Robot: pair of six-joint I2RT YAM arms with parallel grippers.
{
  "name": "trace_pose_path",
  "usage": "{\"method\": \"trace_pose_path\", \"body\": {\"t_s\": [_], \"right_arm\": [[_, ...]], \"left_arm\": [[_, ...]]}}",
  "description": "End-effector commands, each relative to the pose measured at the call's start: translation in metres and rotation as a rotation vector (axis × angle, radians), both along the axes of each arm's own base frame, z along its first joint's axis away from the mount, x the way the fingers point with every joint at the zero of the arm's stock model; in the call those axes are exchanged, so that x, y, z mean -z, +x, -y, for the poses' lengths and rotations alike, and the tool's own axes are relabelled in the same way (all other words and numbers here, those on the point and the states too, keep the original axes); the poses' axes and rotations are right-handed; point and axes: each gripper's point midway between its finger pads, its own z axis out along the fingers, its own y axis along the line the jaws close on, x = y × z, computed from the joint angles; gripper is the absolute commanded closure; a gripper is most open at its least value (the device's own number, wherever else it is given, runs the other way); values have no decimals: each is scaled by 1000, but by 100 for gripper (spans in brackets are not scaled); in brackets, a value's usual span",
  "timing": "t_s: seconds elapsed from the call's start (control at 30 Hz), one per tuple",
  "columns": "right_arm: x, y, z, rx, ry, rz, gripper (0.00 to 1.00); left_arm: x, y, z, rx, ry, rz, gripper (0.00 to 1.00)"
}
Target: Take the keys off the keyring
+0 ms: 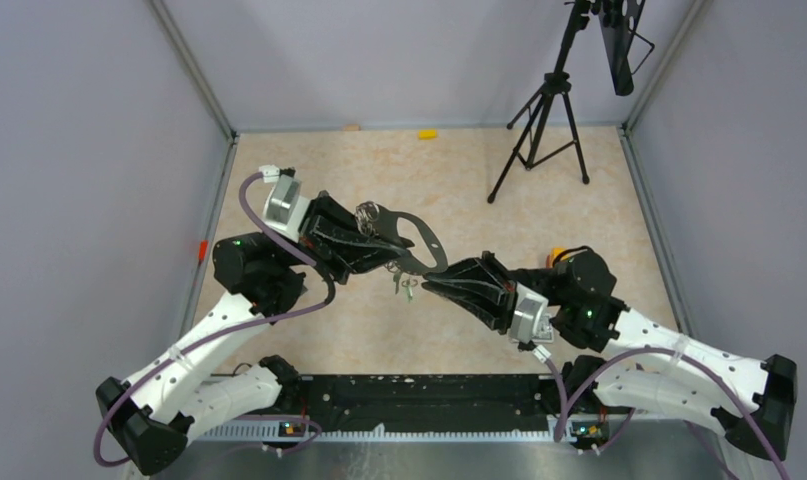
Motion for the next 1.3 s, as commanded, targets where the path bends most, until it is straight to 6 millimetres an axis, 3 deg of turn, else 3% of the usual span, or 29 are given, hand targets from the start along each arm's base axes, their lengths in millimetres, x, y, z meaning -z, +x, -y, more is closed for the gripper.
{"method": "trace_pose_path", "body": {"t_s": [0.0,0.57,1.03,1.27], "right_arm": [[-9,9,1,43,51,-1,83],[-13,1,-5,-39,82,-56,84],[-41,0,22,-246,390,-577,79],[-49,-3,27,-381,483,-670,82]], "left_arm": [[-25,-16,-12,11,-52,74,100],[-29,-17,-14,10,-67,73,100],[-34,-11,-19,-44,-163,93,100],[-34,-9,-18,-41,-169,90,100]]}}
